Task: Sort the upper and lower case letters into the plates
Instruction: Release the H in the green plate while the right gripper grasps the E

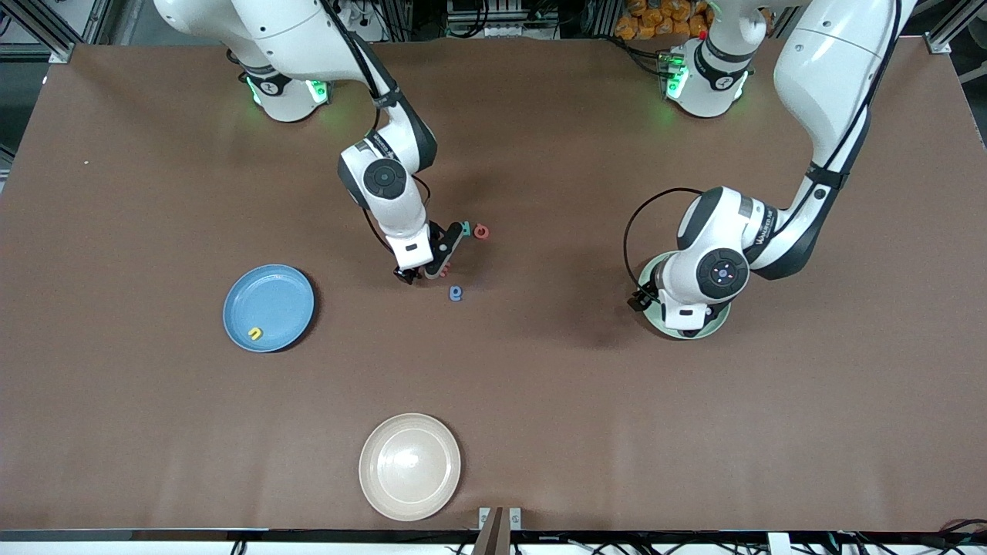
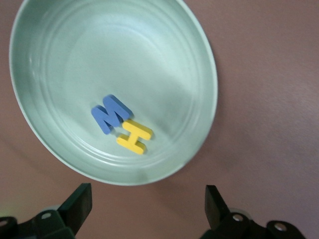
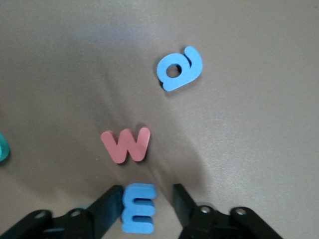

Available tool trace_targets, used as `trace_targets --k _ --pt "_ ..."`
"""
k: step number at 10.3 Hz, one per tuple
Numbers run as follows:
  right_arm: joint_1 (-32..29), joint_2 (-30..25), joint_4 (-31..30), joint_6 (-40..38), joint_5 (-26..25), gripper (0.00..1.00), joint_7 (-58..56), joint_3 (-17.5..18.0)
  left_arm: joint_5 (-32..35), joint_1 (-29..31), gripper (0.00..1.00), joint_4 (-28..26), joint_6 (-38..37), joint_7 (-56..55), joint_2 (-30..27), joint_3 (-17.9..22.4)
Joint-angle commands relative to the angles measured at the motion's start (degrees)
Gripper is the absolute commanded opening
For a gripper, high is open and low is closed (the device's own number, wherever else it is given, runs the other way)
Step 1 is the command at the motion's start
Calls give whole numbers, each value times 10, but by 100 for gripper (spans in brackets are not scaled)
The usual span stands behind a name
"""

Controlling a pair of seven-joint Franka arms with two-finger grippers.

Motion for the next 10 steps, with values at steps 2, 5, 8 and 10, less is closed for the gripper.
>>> trace_targets --k 2,5,8,10 --pt "-2 -11 -8 -4 -9 0 19 2 -17 -9 100 5 4 -18 -5 -4" --pt "-6 -39 1 -14 -8 0 84 -8 -16 -39 100 16 7 -49 2 -4" --pt "-13 -52 27 -15 -9 0 80 -59 -13 -39 100 19 7 -57 5 -4" --pt "-33 -59 40 -22 -7 0 6 -105 -15 -39 100 20 7 -57 5 -4"
